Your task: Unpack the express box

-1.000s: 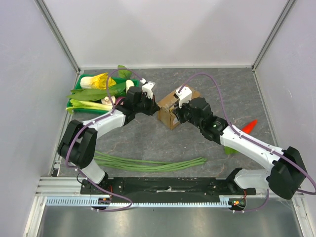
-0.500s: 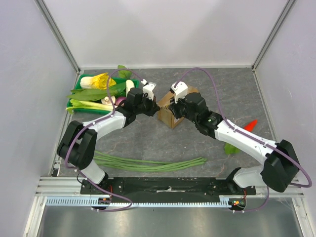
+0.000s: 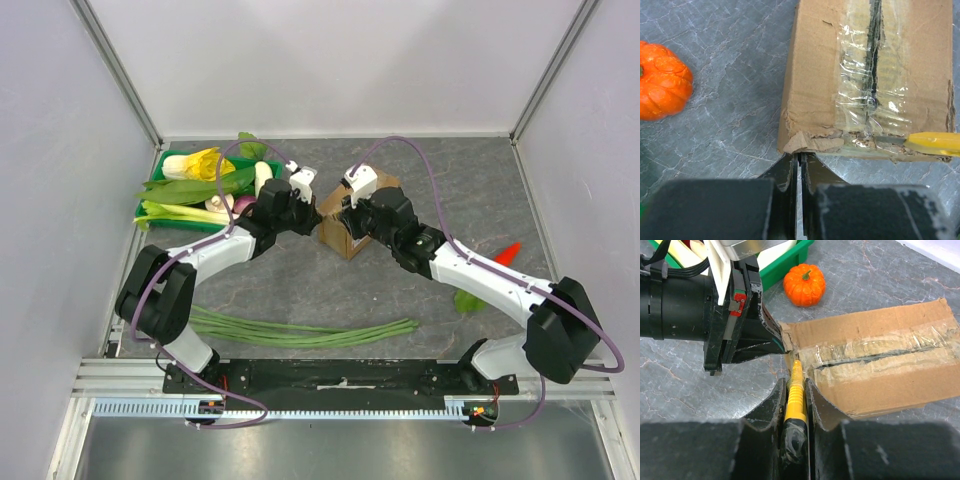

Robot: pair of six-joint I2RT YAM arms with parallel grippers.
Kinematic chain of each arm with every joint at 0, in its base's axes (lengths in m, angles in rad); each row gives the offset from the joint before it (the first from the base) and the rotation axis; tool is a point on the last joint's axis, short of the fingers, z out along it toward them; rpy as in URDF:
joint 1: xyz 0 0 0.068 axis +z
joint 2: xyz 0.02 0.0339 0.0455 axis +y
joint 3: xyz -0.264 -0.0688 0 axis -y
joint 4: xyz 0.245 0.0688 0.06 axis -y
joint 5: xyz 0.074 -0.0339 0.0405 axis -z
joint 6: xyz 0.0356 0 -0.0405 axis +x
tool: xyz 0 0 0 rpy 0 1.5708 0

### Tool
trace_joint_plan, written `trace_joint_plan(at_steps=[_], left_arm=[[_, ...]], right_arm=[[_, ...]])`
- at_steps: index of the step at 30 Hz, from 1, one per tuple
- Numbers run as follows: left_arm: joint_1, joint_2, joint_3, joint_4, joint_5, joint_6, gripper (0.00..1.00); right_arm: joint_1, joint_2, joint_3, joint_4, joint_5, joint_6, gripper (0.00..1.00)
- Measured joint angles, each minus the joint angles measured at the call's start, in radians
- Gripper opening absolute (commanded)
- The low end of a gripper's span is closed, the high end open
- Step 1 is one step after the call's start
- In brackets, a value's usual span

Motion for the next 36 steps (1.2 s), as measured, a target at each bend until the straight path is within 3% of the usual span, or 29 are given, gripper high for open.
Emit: trace_joint_plan(at_steps=[10, 19, 36], left_arm=[[-0.026, -0.003, 0.006, -0.011, -0.11, -0.048, 0.02], [-0.018, -0.003, 0.01, -0.017, -0.157, -0.061, 0.02], [-0.015, -0.003, 0.01, -0.015, -0.101, -0.052, 0.02]], right_arm=[[-0.002, -0.069, -0.074, 0.013, -0.004, 0.056, 0.0], [-0.002, -0.166, -0.089, -0.087, 0.013, 0.078, 0.0], [-0.001, 0.044, 0.105, 0.0, 0.002, 0.019, 0.0]])
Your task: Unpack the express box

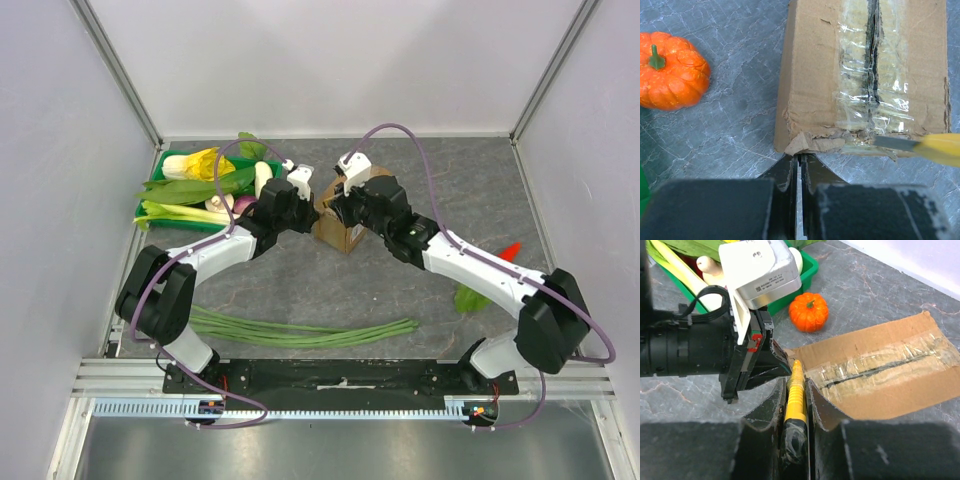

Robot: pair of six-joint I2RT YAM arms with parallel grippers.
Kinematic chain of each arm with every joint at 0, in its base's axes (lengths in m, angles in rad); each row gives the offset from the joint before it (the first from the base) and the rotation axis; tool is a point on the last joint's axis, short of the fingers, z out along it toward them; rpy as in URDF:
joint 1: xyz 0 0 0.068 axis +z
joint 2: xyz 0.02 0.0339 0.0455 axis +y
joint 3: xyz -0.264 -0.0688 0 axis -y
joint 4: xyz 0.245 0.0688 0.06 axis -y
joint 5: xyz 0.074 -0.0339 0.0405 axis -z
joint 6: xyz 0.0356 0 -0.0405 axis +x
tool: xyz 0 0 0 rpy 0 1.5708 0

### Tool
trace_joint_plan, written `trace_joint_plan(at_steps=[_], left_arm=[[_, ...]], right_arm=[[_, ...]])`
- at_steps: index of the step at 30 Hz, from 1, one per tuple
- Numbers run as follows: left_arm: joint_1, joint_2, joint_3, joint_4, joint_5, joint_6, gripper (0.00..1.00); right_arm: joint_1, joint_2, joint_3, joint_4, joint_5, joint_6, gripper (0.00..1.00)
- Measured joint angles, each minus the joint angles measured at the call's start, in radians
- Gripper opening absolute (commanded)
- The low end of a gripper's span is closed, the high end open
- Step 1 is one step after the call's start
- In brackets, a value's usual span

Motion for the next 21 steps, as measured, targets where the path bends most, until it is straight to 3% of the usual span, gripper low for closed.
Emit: trace_joint_plan(at_steps=[9, 21], left_arm=[[0.0, 0.0, 0.0, 0.0, 0.0, 0.0, 0.02], [-0.005, 0.0, 0.0, 0.002, -0.004, 0.0, 0.02]], right_arm=[[0.0, 0.088, 0.0, 0.023, 0.002, -0.033, 0.0], [0.005, 0.048, -0.07, 0.077, 0.01, -0.11, 0.0]])
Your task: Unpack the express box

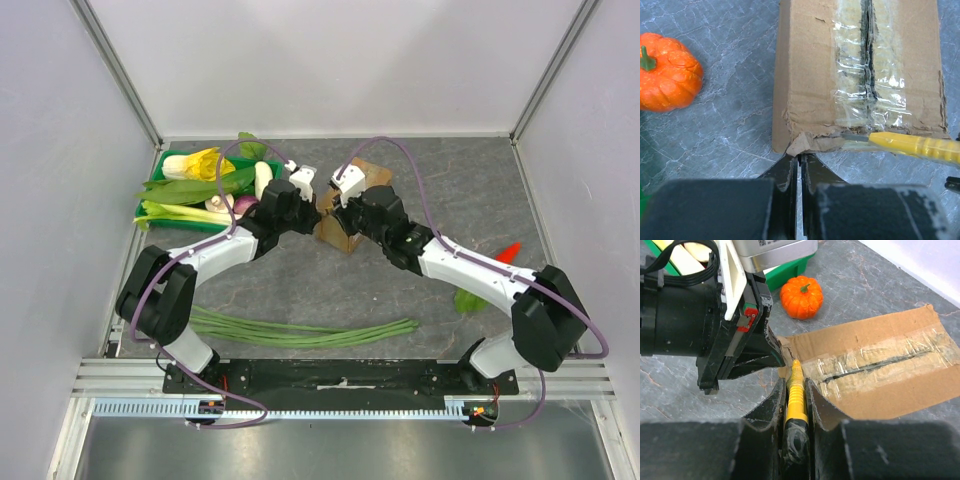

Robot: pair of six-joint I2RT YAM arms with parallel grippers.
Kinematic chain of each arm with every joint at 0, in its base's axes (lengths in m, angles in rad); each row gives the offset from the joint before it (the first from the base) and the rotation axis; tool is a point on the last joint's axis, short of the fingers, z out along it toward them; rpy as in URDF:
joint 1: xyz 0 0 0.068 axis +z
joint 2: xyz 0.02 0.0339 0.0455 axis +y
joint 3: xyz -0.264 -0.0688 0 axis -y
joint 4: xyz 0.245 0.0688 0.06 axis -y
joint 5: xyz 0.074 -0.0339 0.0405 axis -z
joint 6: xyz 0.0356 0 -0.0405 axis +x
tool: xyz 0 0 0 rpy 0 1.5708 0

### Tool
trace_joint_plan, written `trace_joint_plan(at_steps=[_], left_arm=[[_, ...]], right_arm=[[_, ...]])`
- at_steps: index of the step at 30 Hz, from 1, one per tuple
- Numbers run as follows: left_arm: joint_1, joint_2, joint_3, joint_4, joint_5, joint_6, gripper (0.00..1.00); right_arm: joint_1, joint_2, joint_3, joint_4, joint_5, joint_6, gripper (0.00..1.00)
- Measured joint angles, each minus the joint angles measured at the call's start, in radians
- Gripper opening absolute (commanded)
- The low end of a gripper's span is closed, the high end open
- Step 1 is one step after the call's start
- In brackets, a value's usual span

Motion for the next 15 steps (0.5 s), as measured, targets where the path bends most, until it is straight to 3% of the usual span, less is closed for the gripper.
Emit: trace_joint_plan(at_steps=[15], left_arm=[[-0.01, 0.013, 0.012, 0.002, -0.002, 0.0, 0.02]], right_arm=[[0.003, -0.127, -0.14, 0.038, 0.001, -0.118, 0.0]])
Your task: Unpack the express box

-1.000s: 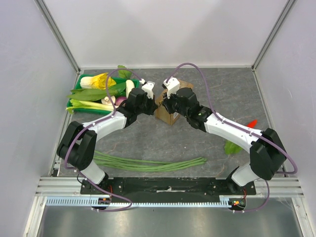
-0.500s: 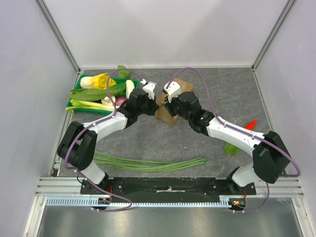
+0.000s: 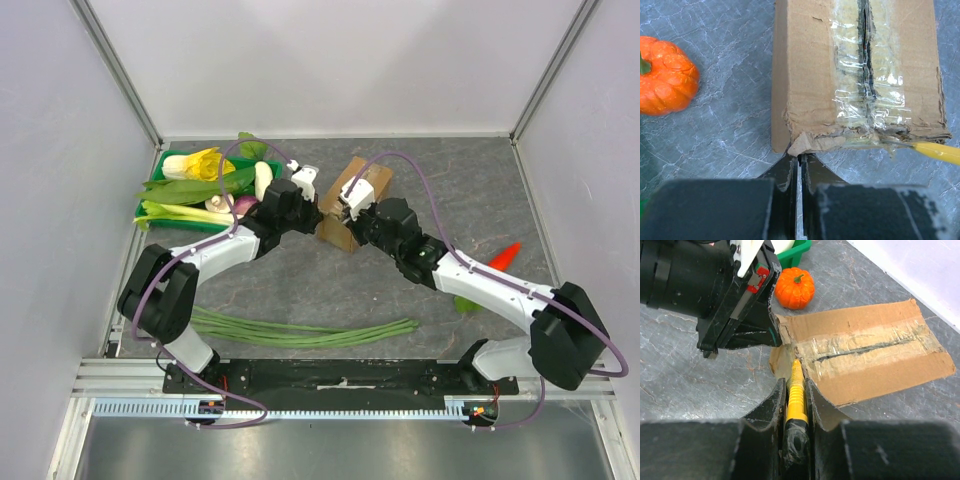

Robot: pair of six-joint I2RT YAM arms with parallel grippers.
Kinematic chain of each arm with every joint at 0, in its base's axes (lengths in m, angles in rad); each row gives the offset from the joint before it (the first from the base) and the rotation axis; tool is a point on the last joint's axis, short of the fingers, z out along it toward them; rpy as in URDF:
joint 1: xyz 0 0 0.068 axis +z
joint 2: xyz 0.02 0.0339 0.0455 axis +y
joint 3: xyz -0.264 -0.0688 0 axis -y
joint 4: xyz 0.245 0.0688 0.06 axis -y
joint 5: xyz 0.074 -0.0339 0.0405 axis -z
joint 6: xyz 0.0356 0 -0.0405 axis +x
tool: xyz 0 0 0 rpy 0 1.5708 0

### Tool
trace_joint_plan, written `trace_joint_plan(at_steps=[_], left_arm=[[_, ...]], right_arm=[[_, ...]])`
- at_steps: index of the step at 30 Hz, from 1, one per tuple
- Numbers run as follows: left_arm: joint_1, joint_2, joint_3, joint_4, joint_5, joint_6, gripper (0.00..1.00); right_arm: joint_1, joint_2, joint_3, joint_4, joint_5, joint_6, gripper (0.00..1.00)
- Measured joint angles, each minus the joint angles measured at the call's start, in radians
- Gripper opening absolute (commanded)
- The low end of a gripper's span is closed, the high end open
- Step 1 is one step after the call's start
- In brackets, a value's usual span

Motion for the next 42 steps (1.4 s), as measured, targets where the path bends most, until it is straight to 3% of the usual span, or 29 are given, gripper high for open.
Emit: trace_joint_plan(at_steps=[9, 17, 25, 42], left_arm=[[0.001, 0.002, 0.005, -0.005, -0.004, 0.0, 0.02], [0.005, 0.002, 0.005, -0.006, -0.014, 0.0, 0.02], [0.008, 0.002, 0.005, -0.007, -0.004, 0.006, 0.02], [0.008, 0.002, 0.005, -0.006, 0.025, 0.077, 0.02]], right_arm=[[0.0, -0.048, -0.03, -0.033, 0.003, -0.045, 0.0], [-0.003, -0.124, -0.03, -0.159, 0.007, -0.055, 0.0], [-0.008, -0.145, 0.031, -0.232, -0.017, -0.042, 0.0], [-0.008, 0.14, 0.154, -0.038, -0.098, -0.018, 0.0]])
